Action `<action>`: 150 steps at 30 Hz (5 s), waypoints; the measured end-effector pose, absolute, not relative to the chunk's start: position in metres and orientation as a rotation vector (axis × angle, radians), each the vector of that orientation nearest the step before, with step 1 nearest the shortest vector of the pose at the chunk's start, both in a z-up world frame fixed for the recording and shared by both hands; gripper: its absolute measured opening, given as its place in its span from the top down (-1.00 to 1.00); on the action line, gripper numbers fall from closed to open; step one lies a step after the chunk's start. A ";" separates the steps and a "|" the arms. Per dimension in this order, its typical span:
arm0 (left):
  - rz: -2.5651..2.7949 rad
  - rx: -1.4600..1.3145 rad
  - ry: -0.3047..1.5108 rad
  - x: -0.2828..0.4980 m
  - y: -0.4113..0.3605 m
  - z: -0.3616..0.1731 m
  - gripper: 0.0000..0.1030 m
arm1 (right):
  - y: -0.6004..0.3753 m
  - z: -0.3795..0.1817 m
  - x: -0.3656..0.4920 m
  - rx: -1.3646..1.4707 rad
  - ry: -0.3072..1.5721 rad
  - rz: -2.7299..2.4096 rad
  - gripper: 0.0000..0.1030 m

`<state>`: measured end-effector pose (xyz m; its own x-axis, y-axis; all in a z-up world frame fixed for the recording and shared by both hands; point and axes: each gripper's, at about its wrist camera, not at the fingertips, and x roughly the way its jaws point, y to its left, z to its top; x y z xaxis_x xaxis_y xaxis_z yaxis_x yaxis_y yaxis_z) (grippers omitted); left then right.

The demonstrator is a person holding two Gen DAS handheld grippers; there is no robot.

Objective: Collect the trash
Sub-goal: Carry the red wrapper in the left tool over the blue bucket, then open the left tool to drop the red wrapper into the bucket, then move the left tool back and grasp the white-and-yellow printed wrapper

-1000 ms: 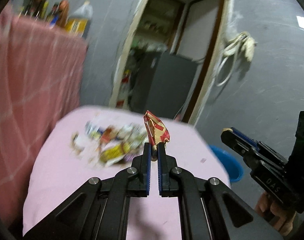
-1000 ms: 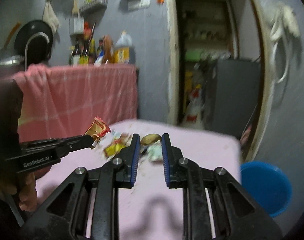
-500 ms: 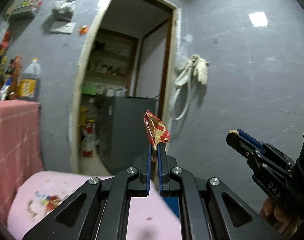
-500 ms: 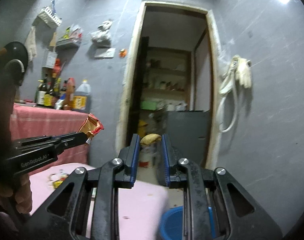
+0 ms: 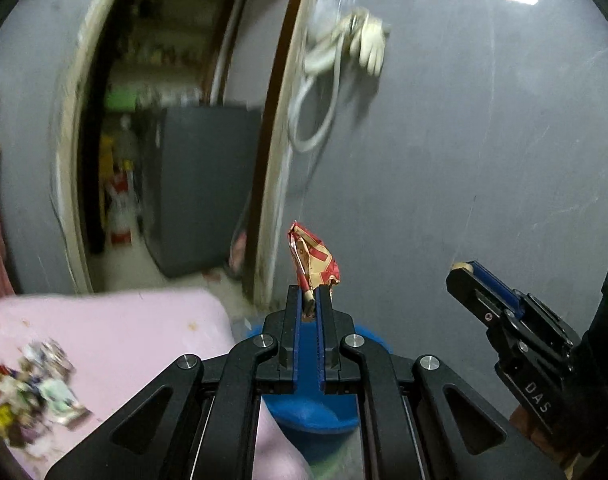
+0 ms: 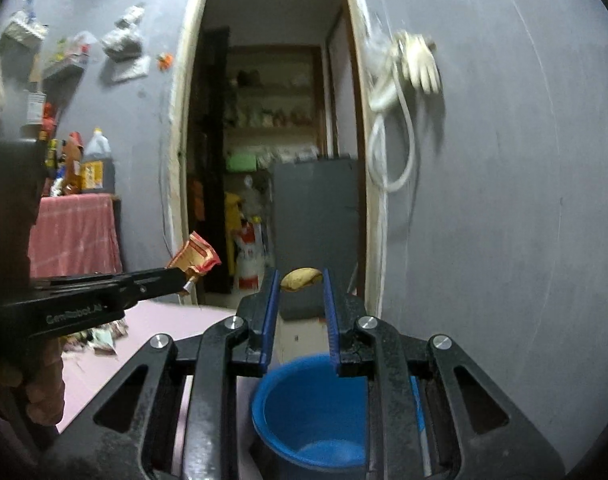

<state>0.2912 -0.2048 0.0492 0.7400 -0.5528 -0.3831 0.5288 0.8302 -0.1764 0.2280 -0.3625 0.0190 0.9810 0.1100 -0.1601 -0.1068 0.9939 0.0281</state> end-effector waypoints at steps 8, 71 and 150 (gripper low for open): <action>-0.602 -0.049 0.686 0.348 -0.241 -0.008 0.92 | -0.390 -0.032 0.261 0.099 0.341 0.083 0.57; -0.263 -0.189 0.244 0.224 -0.060 0.097 -0.97 | -0.307 0.069 0.198 0.084 0.039 0.169 -1.00; -0.245 -0.422 0.872 0.274 0.079 -0.039 0.01 | -0.114 -0.068 0.326 -0.103 0.761 0.647 0.22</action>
